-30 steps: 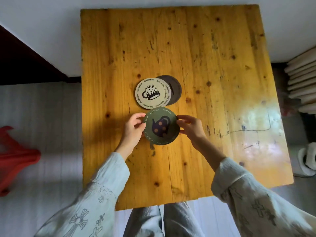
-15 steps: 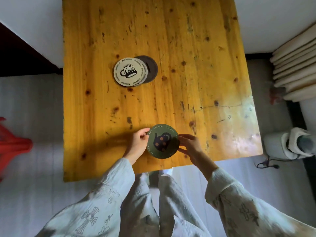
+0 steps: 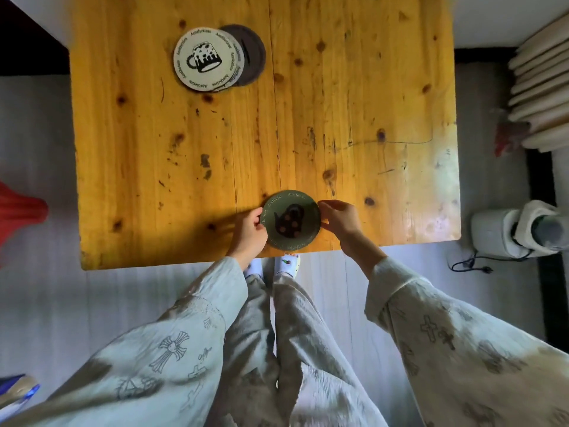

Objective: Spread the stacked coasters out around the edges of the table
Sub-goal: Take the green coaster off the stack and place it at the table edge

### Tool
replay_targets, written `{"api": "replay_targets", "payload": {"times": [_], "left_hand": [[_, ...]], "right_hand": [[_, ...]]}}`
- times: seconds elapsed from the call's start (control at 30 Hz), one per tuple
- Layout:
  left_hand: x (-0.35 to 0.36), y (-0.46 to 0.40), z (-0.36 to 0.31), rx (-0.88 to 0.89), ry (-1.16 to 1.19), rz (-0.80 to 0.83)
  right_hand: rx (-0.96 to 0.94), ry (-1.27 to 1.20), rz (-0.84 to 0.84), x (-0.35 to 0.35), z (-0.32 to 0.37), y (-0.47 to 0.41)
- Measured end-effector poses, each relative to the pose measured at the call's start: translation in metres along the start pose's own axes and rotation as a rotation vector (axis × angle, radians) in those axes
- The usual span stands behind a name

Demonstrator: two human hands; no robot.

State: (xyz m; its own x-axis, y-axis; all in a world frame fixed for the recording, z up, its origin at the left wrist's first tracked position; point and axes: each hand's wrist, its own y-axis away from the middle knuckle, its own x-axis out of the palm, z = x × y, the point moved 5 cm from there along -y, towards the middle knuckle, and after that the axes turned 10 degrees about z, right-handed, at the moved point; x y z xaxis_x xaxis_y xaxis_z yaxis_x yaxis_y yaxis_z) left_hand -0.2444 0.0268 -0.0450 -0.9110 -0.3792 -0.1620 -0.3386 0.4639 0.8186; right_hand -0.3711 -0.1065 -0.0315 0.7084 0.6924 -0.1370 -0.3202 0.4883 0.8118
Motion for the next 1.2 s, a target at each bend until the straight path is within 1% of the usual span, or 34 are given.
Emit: {"api": "replay_targets", "payload": {"times": [0.13, 0.3, 0.53, 0.83, 1.0, 1.2], "left_hand": [[0.000, -0.003, 0.008, -0.005, -0.013, -0.019], [-0.001, 0.000, 0.016, 0.000, 0.025, -0.009], [0.002, 0.001, 0.020, 0.003, 0.030, -0.002], [0.004, 0.005, 0.022, 0.006, 0.025, -0.010], [0.003, 0.005, 0.025, -0.006, 0.060, 0.009], [0.003, 0.003, 0.024, -0.010, 0.022, 0.047]], "right_hand": [[-0.019, 0.025, 0.007, 0.002, 0.002, 0.000], [-0.027, 0.037, 0.072, 0.008, -0.001, 0.007], [-0.007, 0.101, 0.057, 0.011, -0.012, 0.008], [-0.025, 0.071, 0.072, 0.010, -0.015, 0.008], [-0.038, 0.058, 0.088, 0.009, -0.017, 0.008], [-0.053, 0.046, 0.125, 0.009, -0.017, 0.006]]}}
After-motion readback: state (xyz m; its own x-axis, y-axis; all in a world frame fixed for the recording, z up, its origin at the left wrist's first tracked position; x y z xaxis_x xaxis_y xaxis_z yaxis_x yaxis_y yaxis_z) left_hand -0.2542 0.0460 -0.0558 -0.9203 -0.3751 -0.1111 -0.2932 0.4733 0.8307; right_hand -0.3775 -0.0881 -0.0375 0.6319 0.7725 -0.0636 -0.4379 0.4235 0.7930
